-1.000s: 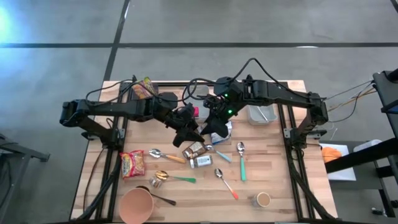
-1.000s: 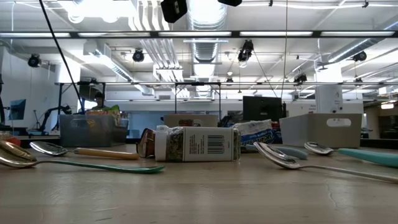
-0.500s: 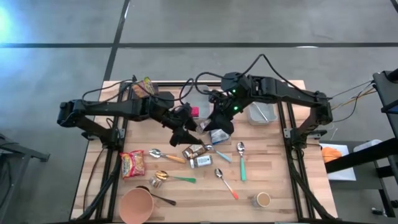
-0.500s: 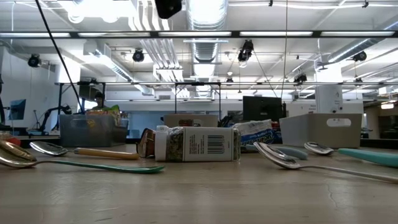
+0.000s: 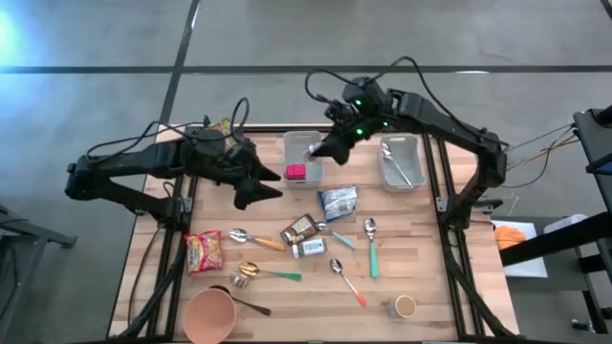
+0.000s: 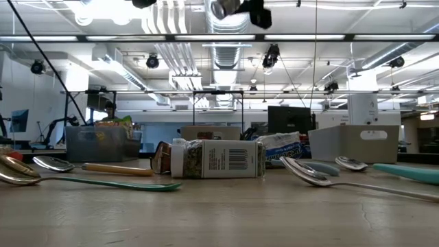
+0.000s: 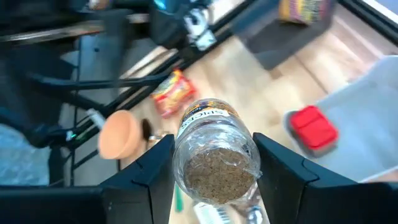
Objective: Pick & Place Food Item
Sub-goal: Put the right brown seasoning bottle into the left gray bin
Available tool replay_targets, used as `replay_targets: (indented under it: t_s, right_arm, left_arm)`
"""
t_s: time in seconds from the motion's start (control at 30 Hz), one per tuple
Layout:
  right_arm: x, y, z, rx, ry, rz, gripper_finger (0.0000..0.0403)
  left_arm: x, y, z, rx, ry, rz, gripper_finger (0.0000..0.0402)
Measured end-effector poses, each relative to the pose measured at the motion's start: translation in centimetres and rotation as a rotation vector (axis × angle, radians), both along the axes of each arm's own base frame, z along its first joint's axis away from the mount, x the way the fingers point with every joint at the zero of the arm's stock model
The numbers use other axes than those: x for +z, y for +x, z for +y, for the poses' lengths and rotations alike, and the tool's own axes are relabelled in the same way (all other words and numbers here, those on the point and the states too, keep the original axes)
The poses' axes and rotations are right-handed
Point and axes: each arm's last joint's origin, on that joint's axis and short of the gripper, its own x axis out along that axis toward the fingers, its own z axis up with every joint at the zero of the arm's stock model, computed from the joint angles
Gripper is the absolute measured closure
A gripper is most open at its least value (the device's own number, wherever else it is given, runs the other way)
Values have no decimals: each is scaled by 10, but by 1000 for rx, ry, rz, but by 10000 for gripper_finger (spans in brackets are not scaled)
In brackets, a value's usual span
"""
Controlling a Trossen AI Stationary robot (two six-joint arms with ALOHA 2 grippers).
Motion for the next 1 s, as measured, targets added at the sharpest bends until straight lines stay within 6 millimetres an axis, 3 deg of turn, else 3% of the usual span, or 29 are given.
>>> replay_targets:
  t_s: [0.2, 0.37, 0.53, 1.0]
  right_arm:
    - [-26, 9, -38, -44, -24, 71, 229]
    - [-51, 20, -59, -27, -174, 149, 229]
    - [-81, 29, -69, -10, -307, 352, 229]
    - [-103, 72, -83, 76, -274, 559, 229]
  left_arm:
    - [1, -3, 1, 26, 10, -4, 58]
    - [0, -3, 1, 33, 13, 13, 58]
    - [-3, -4, 1, 33, 12, 38, 58]
    - [-10, -7, 1, 42, -4, 120, 58]
